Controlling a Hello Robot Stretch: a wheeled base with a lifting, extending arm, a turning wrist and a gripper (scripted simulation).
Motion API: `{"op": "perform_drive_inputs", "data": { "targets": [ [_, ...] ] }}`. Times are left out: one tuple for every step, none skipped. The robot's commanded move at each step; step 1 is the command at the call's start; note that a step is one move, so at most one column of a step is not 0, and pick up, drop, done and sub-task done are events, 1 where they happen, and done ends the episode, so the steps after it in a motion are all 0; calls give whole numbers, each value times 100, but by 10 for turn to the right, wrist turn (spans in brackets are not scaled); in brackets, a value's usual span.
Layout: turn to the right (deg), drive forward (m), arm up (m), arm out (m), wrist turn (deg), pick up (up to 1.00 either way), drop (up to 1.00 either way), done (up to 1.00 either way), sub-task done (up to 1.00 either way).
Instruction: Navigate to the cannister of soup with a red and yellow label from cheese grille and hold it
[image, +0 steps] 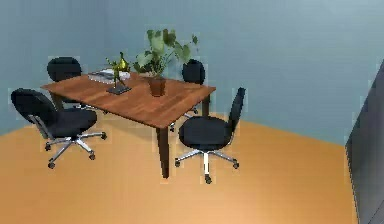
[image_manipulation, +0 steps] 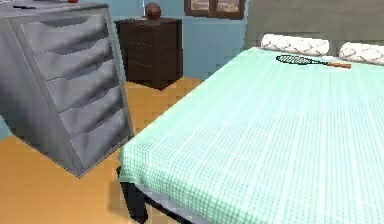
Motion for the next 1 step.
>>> {"op": "perform_drive_inputs", "data": {
  "targets": [
    [-450,0,0,0,0,0,0,0,0]
  ]
}}
